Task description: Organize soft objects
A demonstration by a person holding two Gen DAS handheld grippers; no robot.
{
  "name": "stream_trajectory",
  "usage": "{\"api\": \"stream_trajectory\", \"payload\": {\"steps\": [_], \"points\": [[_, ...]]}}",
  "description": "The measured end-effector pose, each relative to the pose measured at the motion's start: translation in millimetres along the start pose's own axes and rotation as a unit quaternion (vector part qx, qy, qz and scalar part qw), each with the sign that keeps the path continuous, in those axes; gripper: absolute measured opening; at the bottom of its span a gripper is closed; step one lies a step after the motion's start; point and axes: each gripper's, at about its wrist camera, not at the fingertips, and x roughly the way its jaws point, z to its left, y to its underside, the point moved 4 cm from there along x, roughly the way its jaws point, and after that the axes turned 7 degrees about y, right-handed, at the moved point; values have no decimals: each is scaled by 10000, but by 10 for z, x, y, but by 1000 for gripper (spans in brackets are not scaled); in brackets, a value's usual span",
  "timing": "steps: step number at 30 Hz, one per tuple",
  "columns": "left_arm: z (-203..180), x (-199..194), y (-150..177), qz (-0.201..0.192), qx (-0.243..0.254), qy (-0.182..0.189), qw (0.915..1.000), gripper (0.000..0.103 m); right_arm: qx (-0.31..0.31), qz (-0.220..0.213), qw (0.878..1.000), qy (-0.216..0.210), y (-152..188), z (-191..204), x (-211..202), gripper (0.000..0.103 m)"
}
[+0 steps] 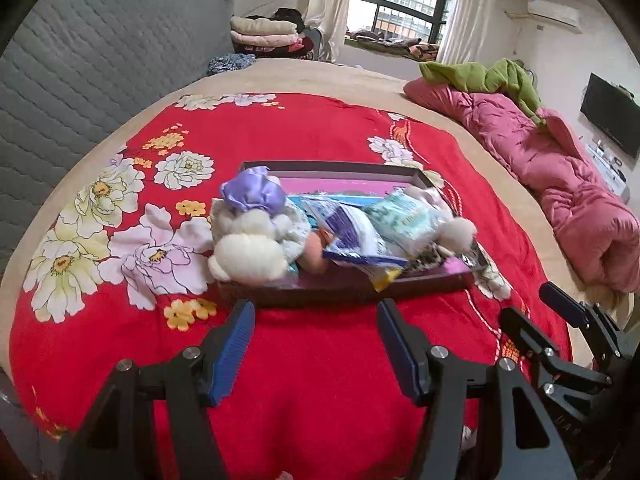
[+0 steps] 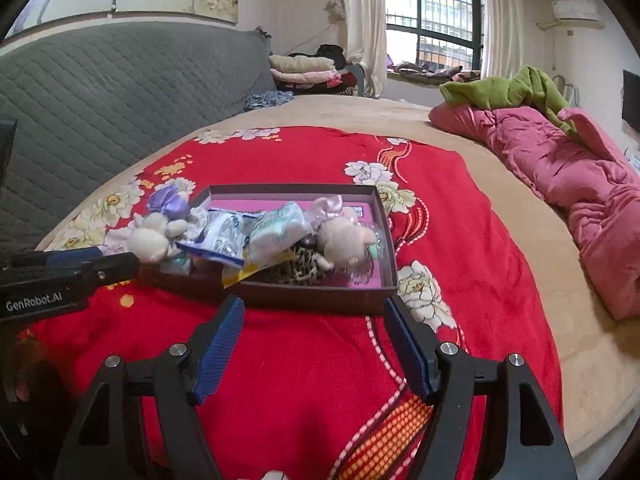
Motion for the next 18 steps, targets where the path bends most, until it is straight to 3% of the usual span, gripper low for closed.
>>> {"api": "stream_trajectory", "payload": {"steps": [18], "points": [[-168, -282, 330, 86, -77, -205, 9997, 63, 77, -129, 9998, 119, 186, 107, -402, 75]]}}
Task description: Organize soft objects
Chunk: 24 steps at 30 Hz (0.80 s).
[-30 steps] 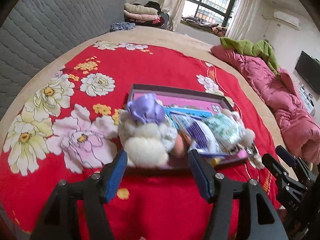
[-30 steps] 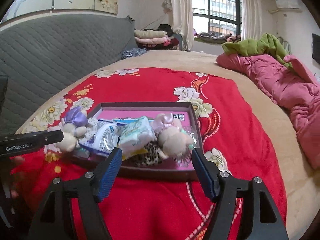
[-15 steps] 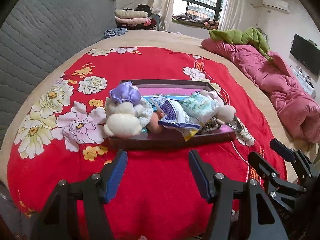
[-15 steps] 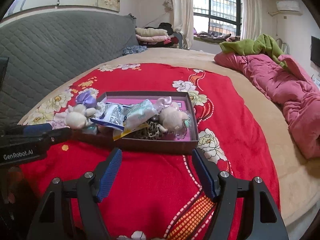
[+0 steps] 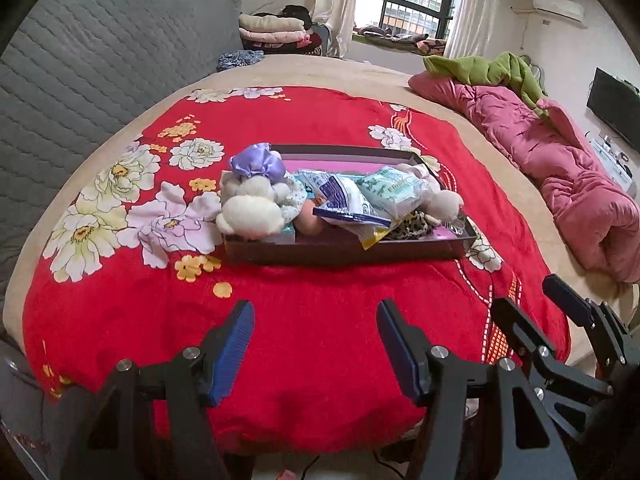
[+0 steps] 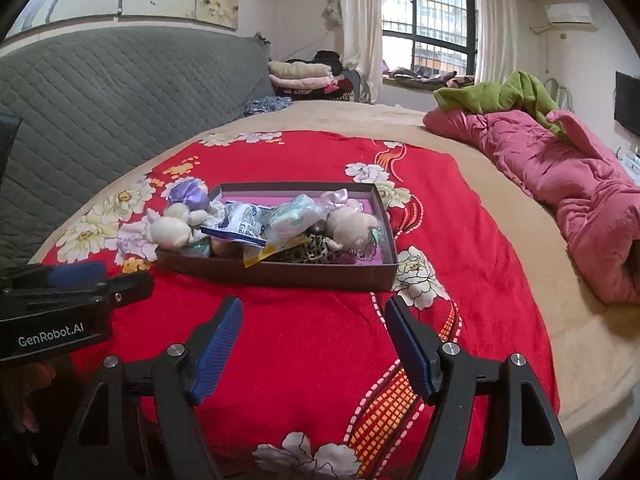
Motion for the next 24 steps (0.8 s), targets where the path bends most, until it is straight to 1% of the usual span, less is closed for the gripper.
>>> {"api": "stream_trajectory", "payload": {"steps": [5, 14, 24], "points": [[-53, -69, 53, -14, 71, 21, 10000, 63, 107, 0, 9999, -19, 15, -42, -48, 75], [-104, -75, 96, 4, 135, -2, 9999, 63, 98, -7, 9999, -50, 50, -51, -66, 75], [-58, 44, 158, 127, 34, -56, 9999, 63, 111, 65, 9999, -54, 117, -48, 15, 75]]}}
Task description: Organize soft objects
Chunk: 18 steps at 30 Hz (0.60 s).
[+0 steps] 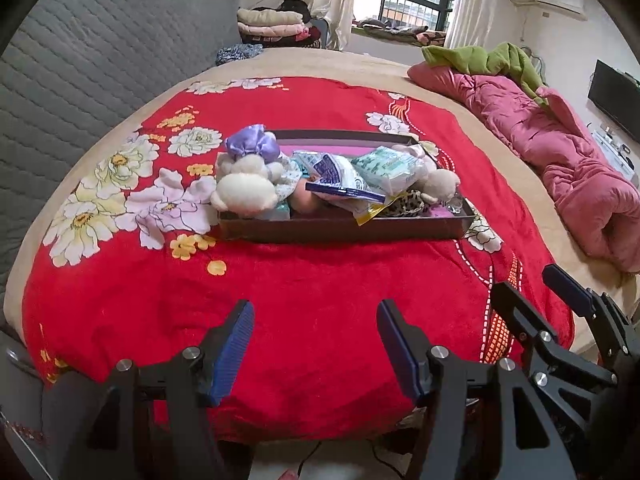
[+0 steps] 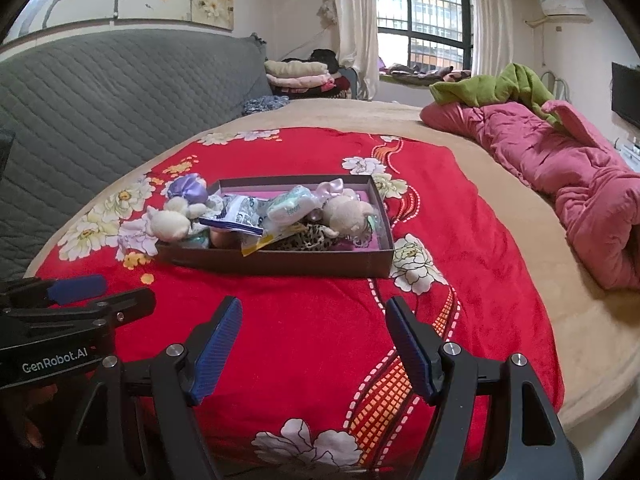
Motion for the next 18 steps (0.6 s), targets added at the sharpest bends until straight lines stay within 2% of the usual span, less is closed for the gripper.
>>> {"api": "stream_trajectory", "payload": {"steps": [18], "points": [[77, 201, 69, 168, -33, -93, 9998, 63, -75, 166, 9998, 33, 90, -16, 158, 75]]}}
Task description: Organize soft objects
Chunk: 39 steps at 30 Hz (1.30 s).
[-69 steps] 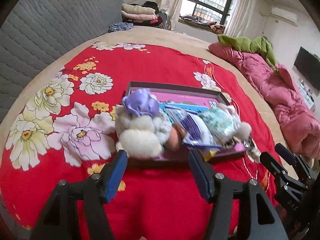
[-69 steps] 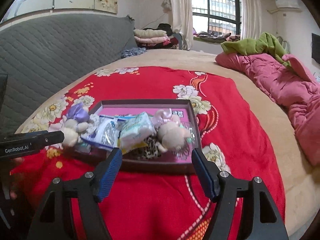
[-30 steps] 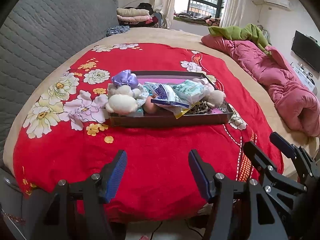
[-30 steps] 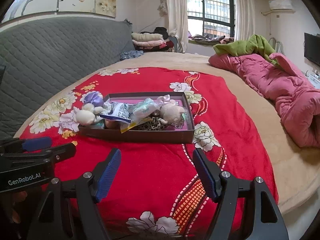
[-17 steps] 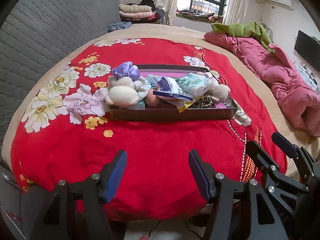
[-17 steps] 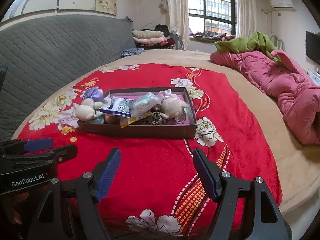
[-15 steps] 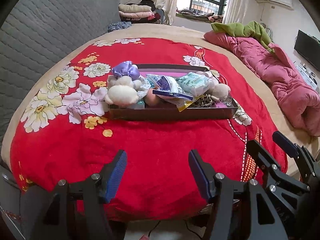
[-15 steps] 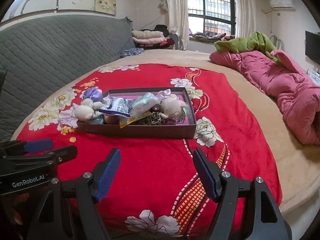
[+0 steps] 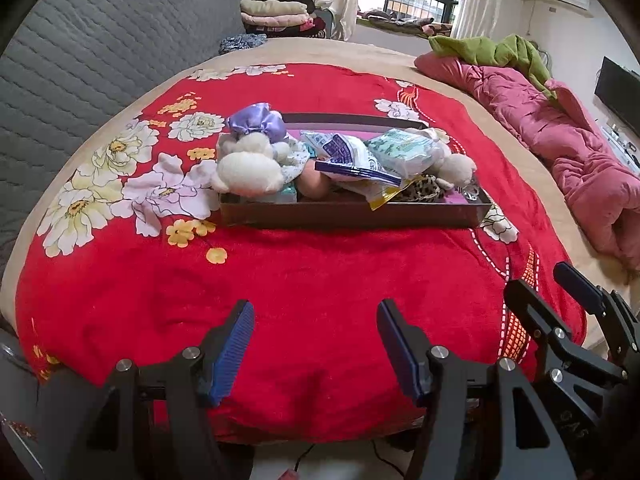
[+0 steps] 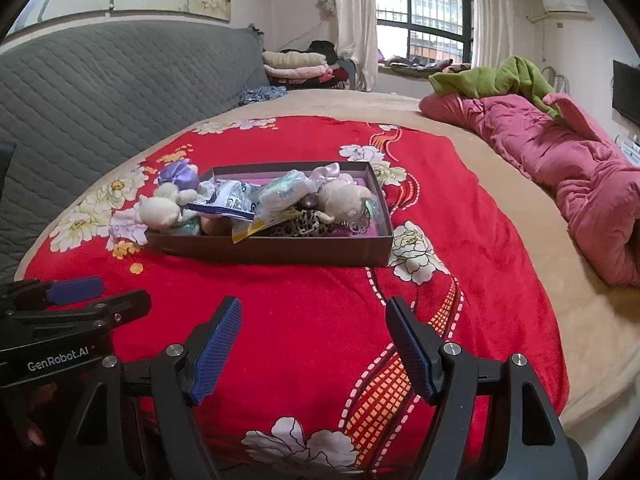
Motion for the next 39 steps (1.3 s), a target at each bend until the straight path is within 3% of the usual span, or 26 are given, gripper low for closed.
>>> {"api": "stream_trajectory", "payload": {"steps": [39], "points": [[-41, 38, 21, 76, 160, -53, 9998, 63, -18, 105, 9999, -36, 46, 7, 68, 75]]}}
